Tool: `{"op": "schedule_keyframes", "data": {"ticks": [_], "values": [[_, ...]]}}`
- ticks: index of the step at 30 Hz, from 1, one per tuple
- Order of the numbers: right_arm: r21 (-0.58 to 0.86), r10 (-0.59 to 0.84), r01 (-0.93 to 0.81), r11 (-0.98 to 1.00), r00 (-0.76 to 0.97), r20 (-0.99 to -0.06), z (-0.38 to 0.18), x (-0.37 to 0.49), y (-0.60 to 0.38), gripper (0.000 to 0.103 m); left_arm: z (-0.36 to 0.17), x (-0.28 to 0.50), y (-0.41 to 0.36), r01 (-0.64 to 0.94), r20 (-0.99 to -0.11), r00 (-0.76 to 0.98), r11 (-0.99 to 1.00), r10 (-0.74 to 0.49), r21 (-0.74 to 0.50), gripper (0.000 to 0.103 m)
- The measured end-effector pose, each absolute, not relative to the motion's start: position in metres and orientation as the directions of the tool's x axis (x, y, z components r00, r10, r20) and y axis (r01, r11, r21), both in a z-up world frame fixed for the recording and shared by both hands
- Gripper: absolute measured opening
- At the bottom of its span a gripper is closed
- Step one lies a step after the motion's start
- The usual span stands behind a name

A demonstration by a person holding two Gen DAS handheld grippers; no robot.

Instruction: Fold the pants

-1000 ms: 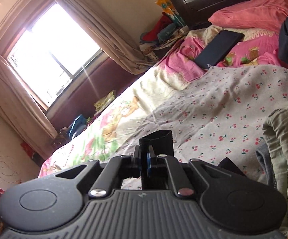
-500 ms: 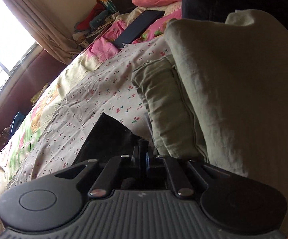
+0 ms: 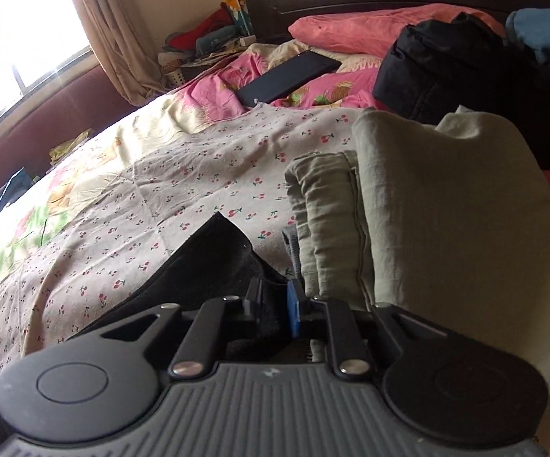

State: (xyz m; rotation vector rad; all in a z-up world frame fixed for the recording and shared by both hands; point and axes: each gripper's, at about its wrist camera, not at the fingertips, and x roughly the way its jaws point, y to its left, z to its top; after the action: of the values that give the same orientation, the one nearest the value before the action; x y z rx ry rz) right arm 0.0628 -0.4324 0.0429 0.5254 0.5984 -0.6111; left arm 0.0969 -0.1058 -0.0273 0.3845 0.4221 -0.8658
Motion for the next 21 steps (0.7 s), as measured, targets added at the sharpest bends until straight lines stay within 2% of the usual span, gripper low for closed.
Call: {"op": "schedule_keyframes", "data": {"ticks": [1, 5, 8, 11, 17, 21], "values": [[0.292, -0.356, 0.644, 0.708, 0.681, -0.640, 0.046, 0.060, -0.427, 0.017, -0.027, 0.097, -0.105, 0.793, -0.501, 0.577, 0.590, -0.645, 0.153, 0.069], [0.378, -0.275, 0.608, 0.698, 0.716, -0.642, 0.036, 0.048, -0.403, 0.040, -0.027, 0.096, -0.105, 0.794, -0.498, 0.577, 0.587, -0.647, 0.157, 0.069], [0.424, -0.212, 0.626, 0.654, 0.690, -0.692, 0.003, 0.055, -0.401, 0.040, -0.028, 0.094, -0.104, 0.795, -0.496, 0.579, 0.583, -0.647, 0.168, 0.070], [0.532, -0.178, 0.645, 0.549, 0.711, -0.680, -0.025, 0.056, -0.415, 0.042, -0.028, 0.093, -0.105, 0.797, -0.494, 0.579, 0.579, -0.649, 0.174, 0.070], [0.761, -0.200, 0.532, 0.371, 0.846, -0.494, -0.061, 0.052, -0.443, 0.042, -0.029, 0.094, -0.104, 0.798, -0.492, 0.575, 0.580, -0.653, 0.162, 0.070], [0.774, -0.215, 0.488, 0.404, 0.873, -0.438, -0.069, 0.064, -0.447, 0.042, -0.029, 0.094, -0.103, 0.795, -0.486, 0.578, 0.586, -0.655, 0.155, 0.071]]}}
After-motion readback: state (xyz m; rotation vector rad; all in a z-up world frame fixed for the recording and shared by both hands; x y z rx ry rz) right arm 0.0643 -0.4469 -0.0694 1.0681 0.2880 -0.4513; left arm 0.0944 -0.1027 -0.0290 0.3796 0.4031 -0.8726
